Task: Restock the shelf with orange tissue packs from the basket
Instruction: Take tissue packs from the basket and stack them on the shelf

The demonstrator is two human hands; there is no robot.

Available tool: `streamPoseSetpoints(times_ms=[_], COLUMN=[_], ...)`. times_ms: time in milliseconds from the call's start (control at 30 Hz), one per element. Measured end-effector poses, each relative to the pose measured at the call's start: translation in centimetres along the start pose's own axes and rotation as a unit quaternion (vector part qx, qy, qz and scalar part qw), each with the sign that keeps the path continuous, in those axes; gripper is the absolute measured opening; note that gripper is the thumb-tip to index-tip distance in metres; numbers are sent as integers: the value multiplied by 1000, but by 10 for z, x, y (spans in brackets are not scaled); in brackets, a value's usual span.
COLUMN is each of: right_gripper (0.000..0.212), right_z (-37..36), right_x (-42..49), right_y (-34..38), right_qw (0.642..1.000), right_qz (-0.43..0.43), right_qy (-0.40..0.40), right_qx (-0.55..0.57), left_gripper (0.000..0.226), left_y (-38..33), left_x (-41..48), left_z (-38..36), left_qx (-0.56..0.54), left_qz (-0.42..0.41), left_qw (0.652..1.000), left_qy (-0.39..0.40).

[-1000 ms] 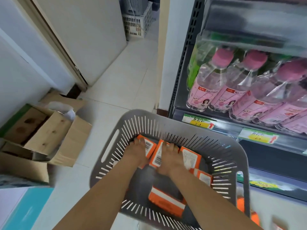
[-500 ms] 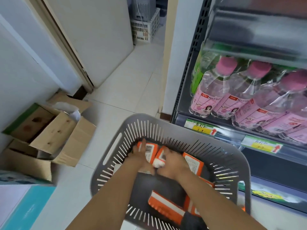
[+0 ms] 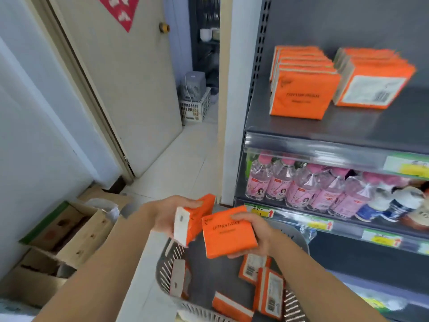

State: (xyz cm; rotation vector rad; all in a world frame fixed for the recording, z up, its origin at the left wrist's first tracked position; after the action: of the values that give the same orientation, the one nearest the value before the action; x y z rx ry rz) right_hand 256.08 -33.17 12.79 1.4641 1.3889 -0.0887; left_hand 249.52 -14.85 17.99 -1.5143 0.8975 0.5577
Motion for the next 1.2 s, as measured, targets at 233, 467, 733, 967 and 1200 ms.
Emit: streamPoseSetpoints(times_ms=[233,467,733,967,1200], right_gripper=[72,72,45,49,47], right_z=[-37,-35,37,159,240], right_x=[-75,-165,-298,-376,-381], right_y=[61,139,234,265,267], right_qw=[992,963,854,775,803], right_qz=[112,266,492,557,503], right_qy=[-15,-53,-152,-291,-318], right_qx=[-62,-8,76,72,-11], left_gripper=[66,61,55,37,57], left_y=[-55,-138,-269,-366,-423], left_x=[-88,-149,-184,-134,-23], left_z=[14,-7,-106,-215,-253], left_qx=[105,254,324,397,563], left_qz=[-67,-140,-338,-455,-410], left_qw=[992,954,883,788,648], left_qy=[-33,-72,-39,-126,-308])
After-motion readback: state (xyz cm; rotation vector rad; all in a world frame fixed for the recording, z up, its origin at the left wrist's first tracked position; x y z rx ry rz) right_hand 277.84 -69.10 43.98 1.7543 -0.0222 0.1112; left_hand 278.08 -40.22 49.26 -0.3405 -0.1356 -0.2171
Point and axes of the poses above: each hand's wrist, its own x-axis towards the middle knuckle, its own z-axis out of the back of the hand, y = z × x, the point moved 6 cm from there along x, towards the middle knuckle, and after that the axes turned 2 degrees about x, right-handed, at the moved point
